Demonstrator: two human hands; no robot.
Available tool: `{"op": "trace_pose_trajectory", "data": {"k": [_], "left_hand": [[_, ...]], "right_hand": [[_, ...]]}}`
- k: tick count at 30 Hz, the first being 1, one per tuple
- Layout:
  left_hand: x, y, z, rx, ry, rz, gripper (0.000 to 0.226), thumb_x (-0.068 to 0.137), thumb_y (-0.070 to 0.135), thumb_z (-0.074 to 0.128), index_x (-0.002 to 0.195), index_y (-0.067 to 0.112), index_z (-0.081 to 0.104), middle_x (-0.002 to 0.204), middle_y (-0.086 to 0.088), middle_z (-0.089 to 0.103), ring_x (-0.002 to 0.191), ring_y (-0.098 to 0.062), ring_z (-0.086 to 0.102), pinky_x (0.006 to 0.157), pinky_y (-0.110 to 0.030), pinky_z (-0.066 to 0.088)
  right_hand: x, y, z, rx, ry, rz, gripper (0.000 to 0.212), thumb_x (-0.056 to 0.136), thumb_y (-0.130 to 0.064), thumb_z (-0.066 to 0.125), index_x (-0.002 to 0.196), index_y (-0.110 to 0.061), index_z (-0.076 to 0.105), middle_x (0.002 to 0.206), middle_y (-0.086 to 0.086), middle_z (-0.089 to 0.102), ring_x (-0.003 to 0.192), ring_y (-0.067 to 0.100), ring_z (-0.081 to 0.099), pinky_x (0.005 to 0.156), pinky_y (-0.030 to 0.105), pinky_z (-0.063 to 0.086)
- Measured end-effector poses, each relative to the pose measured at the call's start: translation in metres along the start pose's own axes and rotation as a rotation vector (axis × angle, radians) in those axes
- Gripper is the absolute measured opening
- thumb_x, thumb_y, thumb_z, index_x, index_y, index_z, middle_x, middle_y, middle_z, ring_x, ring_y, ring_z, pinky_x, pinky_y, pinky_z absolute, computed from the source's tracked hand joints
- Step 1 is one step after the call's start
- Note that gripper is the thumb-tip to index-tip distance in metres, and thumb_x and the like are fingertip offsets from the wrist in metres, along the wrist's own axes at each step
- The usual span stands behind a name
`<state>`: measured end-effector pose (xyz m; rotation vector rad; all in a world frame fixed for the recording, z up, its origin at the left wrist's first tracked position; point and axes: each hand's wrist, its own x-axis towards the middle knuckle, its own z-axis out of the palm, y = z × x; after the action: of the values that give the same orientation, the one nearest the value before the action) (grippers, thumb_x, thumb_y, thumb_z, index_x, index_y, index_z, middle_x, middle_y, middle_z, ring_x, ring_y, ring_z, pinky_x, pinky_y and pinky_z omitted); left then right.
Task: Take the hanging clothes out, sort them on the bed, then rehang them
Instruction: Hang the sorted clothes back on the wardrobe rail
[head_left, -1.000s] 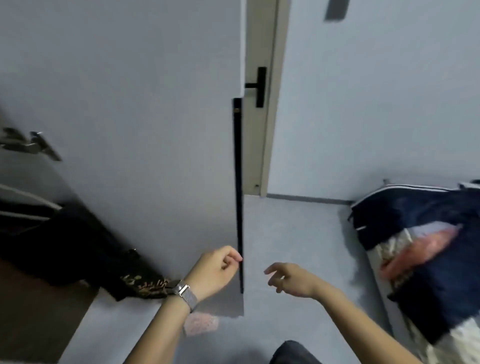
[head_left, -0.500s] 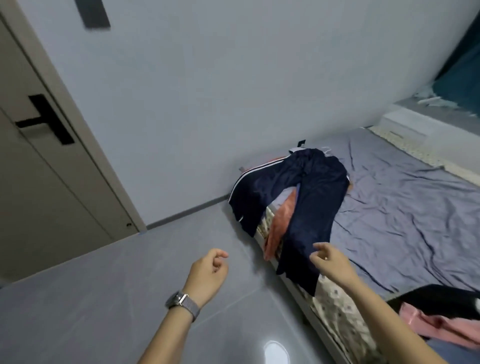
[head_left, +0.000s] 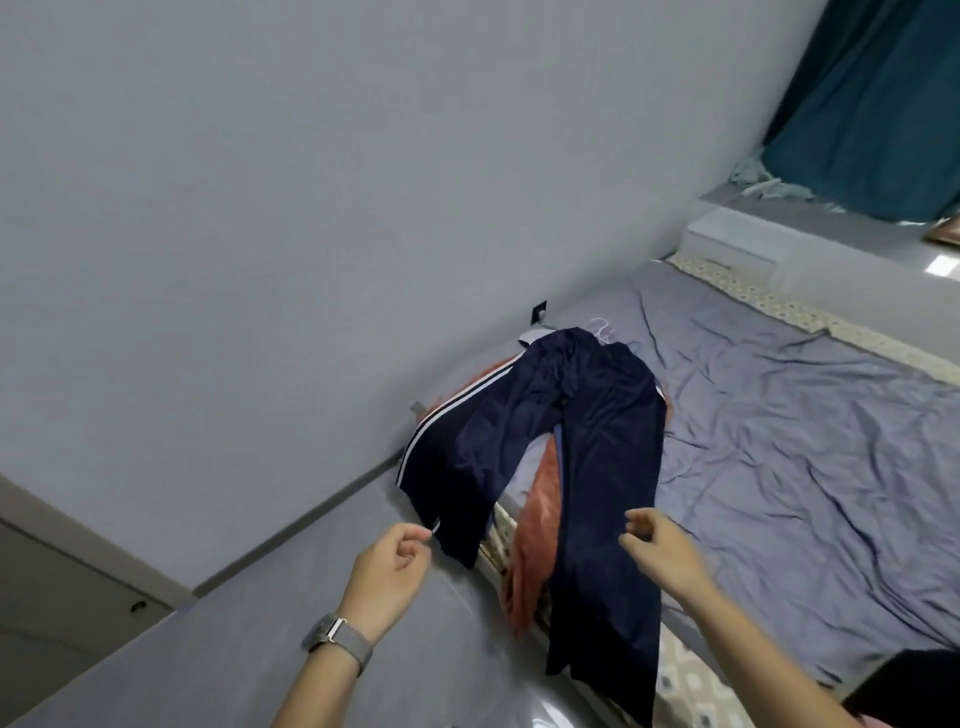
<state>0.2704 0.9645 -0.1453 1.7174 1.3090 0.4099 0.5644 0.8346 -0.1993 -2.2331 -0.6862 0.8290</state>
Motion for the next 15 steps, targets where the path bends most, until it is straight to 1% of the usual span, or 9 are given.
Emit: {"op": "trace_pose_trajectory", "data": {"k": [3,5,7,9,11,15], "left_hand": [[0.067,0.013,-0.011,0.02,-0.083,0.021,0.022,0.086,0.008,0.056,0.083,0.029,0.061,0.075,0.007,0.062,0.062,0.008,0.057,0.06,-0.005,0.041],[0.115,0.026,-0.011,0.038,-0.136,0.047,0.019,0.086,0.008,0.056,0.085,0.026,0.062,0.074,0.005,0.063,0.064,0.009,0.057,0.06,-0.005,0.041],[0.159,0.04,-0.003,0.05,-0.175,0.069,0.018,0.086,0.008,0.056,0.088,0.023,0.064,0.074,0.004,0.064,0.065,0.006,0.057,0.061,-0.007,0.042],[0.202,0.051,0.011,0.053,-0.2,0.086,0.018,0.085,0.007,0.057,0.086,0.024,0.064,0.073,0.005,0.064,0.064,0.003,0.058,0.064,-0.011,0.044],[0.246,0.06,0.029,0.061,-0.228,0.096,0.02,0.085,0.007,0.057,0.084,0.026,0.063,0.074,0.005,0.065,0.064,0.001,0.058,0.068,-0.017,0.046],[0.327,0.074,0.074,0.116,-0.244,0.113,0.022,0.086,0.008,0.057,0.083,0.03,0.061,0.077,0.002,0.067,0.07,-0.004,0.06,0.064,-0.014,0.047]], "right_hand": [[0.04,-0.019,0.003,-0.016,0.034,0.048,0.037,0.085,-0.011,0.061,0.123,-0.009,0.055,0.122,0.008,0.061,0.115,0.021,0.057,0.085,0.024,0.04],[0.071,-0.027,-0.002,-0.007,0.07,0.091,0.037,0.085,-0.009,0.06,0.122,-0.009,0.056,0.121,0.009,0.062,0.114,0.022,0.057,0.086,0.024,0.039],[0.1,-0.03,-0.01,-0.011,0.098,0.137,0.036,0.085,-0.009,0.06,0.121,-0.008,0.057,0.121,0.009,0.062,0.114,0.022,0.057,0.091,0.028,0.041],[0.132,-0.029,-0.018,-0.023,0.108,0.181,0.035,0.085,-0.011,0.061,0.12,-0.007,0.057,0.122,0.009,0.062,0.114,0.023,0.057,0.094,0.032,0.043],[0.17,-0.028,-0.024,-0.046,0.121,0.198,0.036,0.086,-0.013,0.062,0.12,-0.006,0.057,0.123,0.01,0.062,0.113,0.024,0.058,0.093,0.032,0.043],[0.26,-0.025,-0.036,-0.093,0.126,0.225,0.037,0.086,-0.012,0.059,0.122,-0.006,0.056,0.124,0.01,0.062,0.113,0.025,0.058,0.087,0.027,0.039]]}}
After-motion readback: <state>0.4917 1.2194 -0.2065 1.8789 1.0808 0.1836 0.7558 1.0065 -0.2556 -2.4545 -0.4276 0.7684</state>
